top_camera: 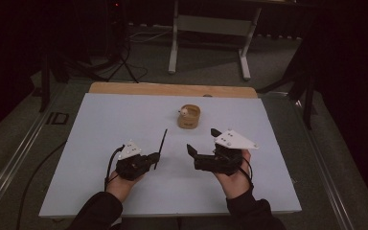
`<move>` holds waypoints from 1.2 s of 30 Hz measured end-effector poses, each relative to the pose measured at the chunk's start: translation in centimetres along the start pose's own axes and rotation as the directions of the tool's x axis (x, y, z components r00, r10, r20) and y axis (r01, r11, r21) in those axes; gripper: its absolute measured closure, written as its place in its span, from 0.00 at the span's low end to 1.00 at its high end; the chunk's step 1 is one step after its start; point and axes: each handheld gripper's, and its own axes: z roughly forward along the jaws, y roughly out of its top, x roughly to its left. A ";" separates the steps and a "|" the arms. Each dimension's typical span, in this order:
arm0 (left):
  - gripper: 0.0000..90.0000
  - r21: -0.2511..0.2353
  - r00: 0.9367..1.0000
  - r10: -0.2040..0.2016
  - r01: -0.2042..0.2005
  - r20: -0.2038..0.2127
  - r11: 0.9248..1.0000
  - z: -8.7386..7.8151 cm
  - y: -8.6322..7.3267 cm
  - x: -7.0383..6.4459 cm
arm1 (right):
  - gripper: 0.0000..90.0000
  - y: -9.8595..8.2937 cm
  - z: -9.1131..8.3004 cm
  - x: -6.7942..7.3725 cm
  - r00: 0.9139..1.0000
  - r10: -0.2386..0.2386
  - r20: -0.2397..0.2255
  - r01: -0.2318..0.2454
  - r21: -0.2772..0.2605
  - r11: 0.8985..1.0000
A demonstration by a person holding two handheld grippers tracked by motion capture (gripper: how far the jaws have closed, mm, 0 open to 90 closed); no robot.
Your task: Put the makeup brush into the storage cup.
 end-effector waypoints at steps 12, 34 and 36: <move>0.95 -0.025 1.000 -0.029 0.028 -0.007 0.999 -0.1 0.0 0.3 | 0.16 0.3 2.1 2.6 0.999 0.043 0.007 -0.043 0.011 0.999; 0.95 -0.053 1.000 -0.019 0.019 0.007 0.998 -0.3 0.1 0.1 | 0.35 0.7 6.2 5.2 0.957 0.290 -0.030 -0.290 0.008 0.957; 0.95 -0.054 1.000 -0.018 0.019 0.007 0.998 -0.3 0.1 0.0 | 0.39 0.7 6.5 5.3 0.956 0.292 -0.016 -0.292 0.014 0.956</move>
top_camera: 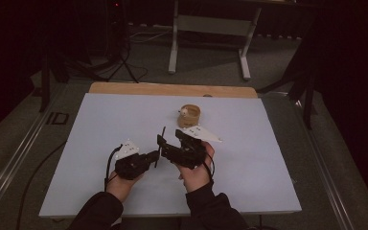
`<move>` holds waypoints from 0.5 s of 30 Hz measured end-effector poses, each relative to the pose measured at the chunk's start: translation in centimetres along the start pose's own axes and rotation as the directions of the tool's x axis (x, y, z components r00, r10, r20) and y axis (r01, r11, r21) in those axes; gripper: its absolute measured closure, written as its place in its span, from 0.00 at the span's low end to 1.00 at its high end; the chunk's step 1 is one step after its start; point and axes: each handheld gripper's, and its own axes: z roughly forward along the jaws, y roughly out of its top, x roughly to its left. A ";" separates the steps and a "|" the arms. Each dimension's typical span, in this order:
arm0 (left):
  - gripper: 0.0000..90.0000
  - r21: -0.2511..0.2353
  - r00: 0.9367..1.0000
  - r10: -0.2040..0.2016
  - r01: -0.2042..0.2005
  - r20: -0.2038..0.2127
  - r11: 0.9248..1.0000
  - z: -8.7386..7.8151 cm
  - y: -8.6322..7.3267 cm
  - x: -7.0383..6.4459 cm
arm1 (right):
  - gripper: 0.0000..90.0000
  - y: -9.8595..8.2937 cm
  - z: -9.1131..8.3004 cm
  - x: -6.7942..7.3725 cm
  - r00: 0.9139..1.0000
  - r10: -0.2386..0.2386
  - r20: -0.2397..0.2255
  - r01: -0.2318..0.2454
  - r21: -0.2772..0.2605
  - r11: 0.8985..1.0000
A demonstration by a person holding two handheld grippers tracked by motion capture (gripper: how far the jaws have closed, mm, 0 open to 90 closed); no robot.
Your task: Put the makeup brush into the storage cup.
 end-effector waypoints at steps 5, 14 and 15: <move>0.95 -0.001 1.000 0.002 -0.002 0.000 1.000 0.0 0.0 -0.1 | 0.51 0.1 0.6 -0.1 1.000 0.027 0.008 -0.027 0.016 0.999; 0.95 0.002 1.000 -0.004 0.004 0.005 1.000 0.1 0.0 -0.3 | 0.62 0.2 1.4 -0.1 0.998 0.062 0.015 -0.062 0.048 0.997; 0.95 0.002 1.000 -0.007 0.007 0.010 1.000 0.1 0.0 -0.3 | 0.63 0.1 1.8 0.0 0.997 0.072 0.012 -0.072 0.060 0.996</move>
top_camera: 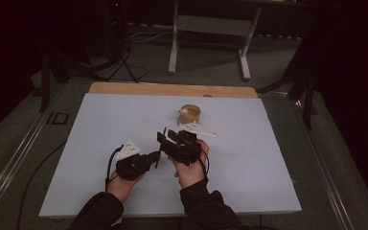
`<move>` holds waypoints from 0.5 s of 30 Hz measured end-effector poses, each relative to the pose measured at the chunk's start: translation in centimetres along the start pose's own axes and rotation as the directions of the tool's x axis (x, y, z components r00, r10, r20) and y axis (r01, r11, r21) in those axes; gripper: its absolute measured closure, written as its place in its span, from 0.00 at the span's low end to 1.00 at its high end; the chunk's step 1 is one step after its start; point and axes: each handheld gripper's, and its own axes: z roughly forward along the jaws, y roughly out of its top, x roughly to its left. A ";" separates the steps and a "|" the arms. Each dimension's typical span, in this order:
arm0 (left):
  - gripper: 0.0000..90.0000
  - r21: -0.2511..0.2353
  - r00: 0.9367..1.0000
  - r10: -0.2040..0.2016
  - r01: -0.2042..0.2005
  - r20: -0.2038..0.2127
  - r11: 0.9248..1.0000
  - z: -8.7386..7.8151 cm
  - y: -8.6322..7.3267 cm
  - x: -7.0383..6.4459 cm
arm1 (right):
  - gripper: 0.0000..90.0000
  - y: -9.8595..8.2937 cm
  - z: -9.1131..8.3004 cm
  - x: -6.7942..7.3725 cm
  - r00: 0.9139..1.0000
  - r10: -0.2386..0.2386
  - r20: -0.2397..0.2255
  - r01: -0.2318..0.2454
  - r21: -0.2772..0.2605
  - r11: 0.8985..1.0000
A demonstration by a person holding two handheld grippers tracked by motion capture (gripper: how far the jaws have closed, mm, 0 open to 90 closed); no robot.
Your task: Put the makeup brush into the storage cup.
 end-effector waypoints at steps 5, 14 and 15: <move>0.95 0.002 1.000 0.004 -0.004 0.001 1.000 0.0 0.0 0.0 | 0.65 0.3 0.4 -0.4 0.999 0.042 0.008 -0.043 0.017 0.999; 0.95 0.000 1.000 0.001 -0.001 0.005 1.000 0.0 0.0 -0.1 | 0.76 -0.1 1.2 -0.2 0.999 0.041 0.025 -0.043 0.062 0.997; 0.95 0.000 1.000 0.001 -0.001 0.006 1.000 0.0 0.0 -0.1 | 0.79 -0.1 1.2 -0.1 0.999 0.037 0.032 -0.039 0.060 0.997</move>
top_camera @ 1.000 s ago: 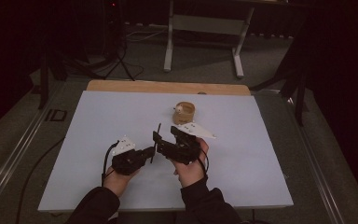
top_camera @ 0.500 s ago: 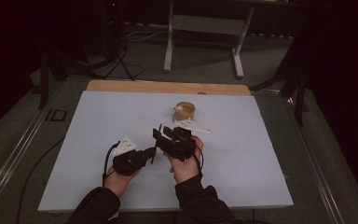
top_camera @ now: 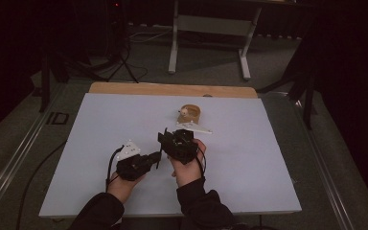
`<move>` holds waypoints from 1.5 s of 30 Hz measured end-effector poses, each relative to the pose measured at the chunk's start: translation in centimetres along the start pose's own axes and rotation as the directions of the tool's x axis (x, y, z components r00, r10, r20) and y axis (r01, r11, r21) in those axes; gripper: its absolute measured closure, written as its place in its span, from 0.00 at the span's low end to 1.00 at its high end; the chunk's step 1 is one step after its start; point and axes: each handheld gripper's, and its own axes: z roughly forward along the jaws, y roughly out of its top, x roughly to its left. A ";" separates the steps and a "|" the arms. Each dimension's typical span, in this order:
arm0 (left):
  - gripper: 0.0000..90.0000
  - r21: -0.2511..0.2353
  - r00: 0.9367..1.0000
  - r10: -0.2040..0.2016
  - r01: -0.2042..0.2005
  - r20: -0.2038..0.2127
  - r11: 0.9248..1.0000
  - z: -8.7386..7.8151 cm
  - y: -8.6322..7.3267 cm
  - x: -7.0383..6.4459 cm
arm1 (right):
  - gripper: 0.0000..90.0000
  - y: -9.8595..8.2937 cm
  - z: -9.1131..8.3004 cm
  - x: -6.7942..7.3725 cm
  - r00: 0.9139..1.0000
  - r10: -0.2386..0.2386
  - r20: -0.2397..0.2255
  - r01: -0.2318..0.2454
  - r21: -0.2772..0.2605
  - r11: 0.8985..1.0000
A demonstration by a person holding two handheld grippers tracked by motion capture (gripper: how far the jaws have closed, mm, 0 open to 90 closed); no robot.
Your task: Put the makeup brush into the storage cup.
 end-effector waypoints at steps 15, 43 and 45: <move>0.96 0.006 1.000 -0.009 0.008 0.010 1.000 0.1 -0.1 0.0 | 0.95 -0.2 0.5 -0.1 1.000 -0.022 0.010 0.022 0.038 0.999; 0.46 -0.015 0.993 -0.069 0.071 0.094 0.997 -0.5 0.7 0.1 | 0.96 1.0 -0.1 -1.8 0.989 -0.124 -0.077 0.128 0.051 0.990; 0.42 -0.011 0.993 -0.069 0.070 0.093 0.997 -0.5 0.7 0.0 | 0.96 1.2 -0.4 -2.2 0.989 -0.128 -0.074 0.132 0.048 0.990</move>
